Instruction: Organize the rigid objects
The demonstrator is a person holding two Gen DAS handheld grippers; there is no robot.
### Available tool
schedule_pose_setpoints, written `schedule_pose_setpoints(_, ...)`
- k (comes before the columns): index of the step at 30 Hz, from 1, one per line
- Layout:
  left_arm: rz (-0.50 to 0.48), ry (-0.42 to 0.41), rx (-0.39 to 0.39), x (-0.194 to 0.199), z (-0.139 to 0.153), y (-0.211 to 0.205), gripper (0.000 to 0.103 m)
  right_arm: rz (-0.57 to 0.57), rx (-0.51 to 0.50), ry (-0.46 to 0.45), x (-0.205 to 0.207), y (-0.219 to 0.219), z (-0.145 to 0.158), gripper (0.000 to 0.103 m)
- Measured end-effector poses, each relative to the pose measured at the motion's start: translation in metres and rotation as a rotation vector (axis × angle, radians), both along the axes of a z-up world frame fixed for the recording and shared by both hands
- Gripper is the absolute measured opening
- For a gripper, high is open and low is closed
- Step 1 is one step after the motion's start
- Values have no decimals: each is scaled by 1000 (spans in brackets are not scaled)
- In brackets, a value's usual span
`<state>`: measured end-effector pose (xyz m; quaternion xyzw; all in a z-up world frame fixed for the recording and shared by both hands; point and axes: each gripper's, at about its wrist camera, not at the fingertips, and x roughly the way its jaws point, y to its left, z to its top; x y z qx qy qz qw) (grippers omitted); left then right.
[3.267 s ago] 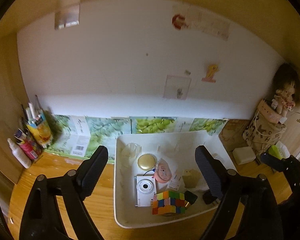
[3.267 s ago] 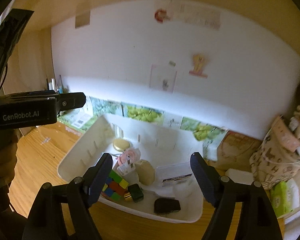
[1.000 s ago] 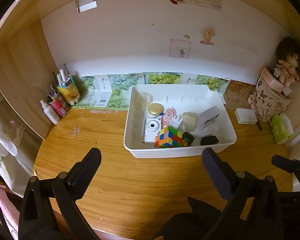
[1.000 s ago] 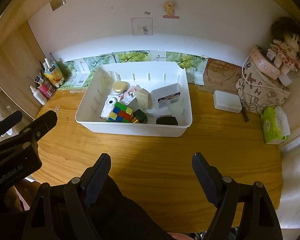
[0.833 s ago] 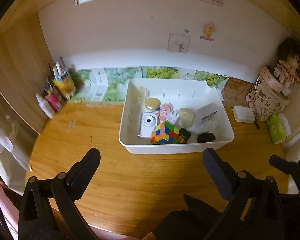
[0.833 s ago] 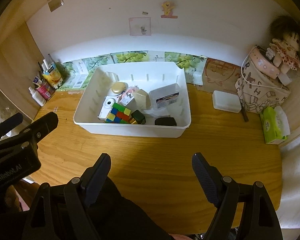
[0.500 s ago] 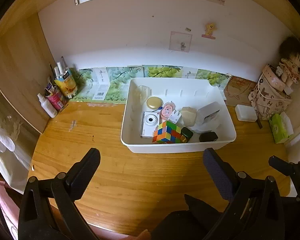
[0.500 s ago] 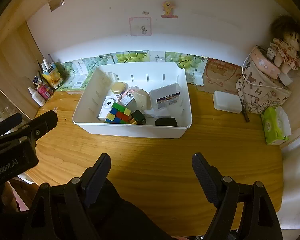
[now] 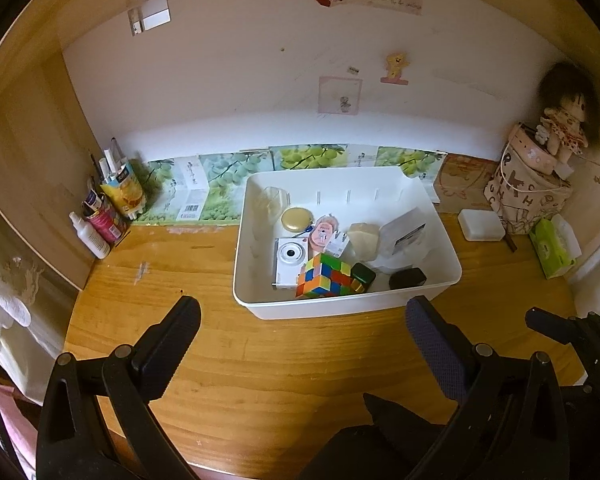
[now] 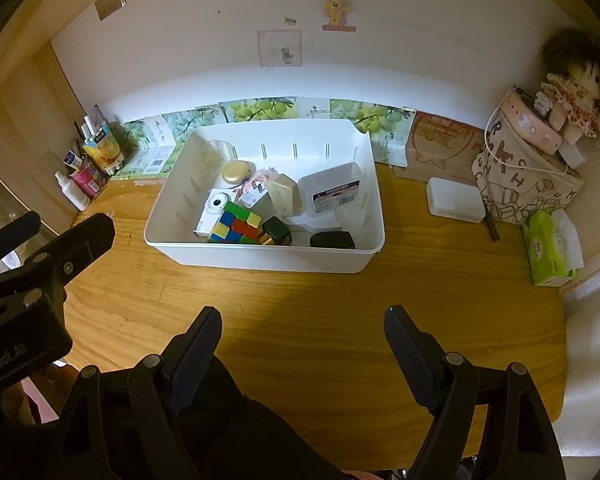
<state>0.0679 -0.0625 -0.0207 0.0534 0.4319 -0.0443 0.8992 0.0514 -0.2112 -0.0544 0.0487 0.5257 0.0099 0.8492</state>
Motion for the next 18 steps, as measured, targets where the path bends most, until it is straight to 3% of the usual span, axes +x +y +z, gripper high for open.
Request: schedule_pose_setpoints(18,-19,-21,10,-3,2,-3,102,1,1,25,1,1,-5,84)
